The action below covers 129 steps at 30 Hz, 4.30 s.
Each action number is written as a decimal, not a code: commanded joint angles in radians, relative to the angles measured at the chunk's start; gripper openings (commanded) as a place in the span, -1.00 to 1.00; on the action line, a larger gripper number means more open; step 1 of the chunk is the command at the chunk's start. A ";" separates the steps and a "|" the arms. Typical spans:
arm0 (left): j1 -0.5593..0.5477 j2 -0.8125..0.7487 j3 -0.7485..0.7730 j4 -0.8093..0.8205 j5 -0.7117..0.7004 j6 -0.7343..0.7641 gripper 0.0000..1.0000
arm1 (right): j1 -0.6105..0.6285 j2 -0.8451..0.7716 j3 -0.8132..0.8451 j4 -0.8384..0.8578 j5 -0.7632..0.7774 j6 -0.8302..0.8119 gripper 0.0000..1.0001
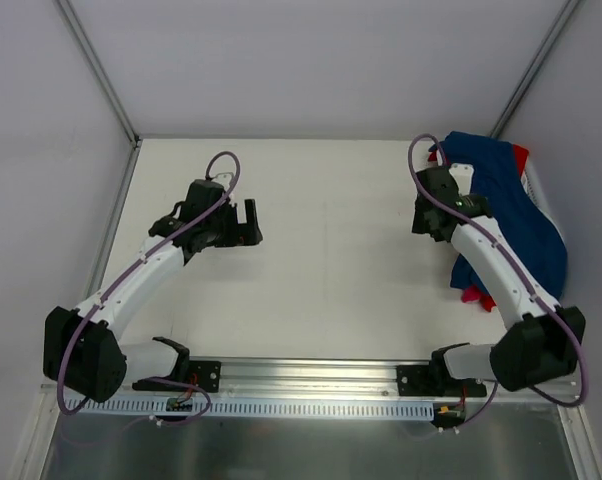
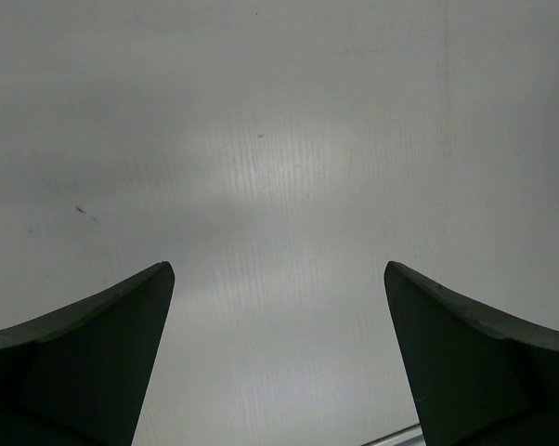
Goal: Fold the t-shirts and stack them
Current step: Grab the tshirt from the pile, then move the tshirt to the center of the board
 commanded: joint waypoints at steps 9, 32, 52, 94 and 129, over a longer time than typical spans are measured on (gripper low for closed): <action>-0.050 -0.234 -0.243 0.260 0.030 -0.040 0.98 | -0.192 -0.129 -0.008 -0.074 0.353 0.109 0.99; -0.104 -0.472 -0.318 0.234 -0.112 -0.098 0.98 | -0.492 -0.209 -0.159 0.184 -0.392 0.034 0.99; -0.143 -0.422 -0.327 0.236 -0.121 -0.097 0.98 | -0.444 -0.255 -0.226 0.135 -0.115 0.102 0.19; -0.196 -0.429 -0.343 0.229 -0.200 -0.091 0.98 | -0.360 -0.275 -0.024 -0.024 -0.148 0.083 -0.99; -0.204 -0.612 -0.361 0.205 -0.330 -0.080 0.98 | 0.783 0.565 0.923 0.018 -0.605 0.116 -0.99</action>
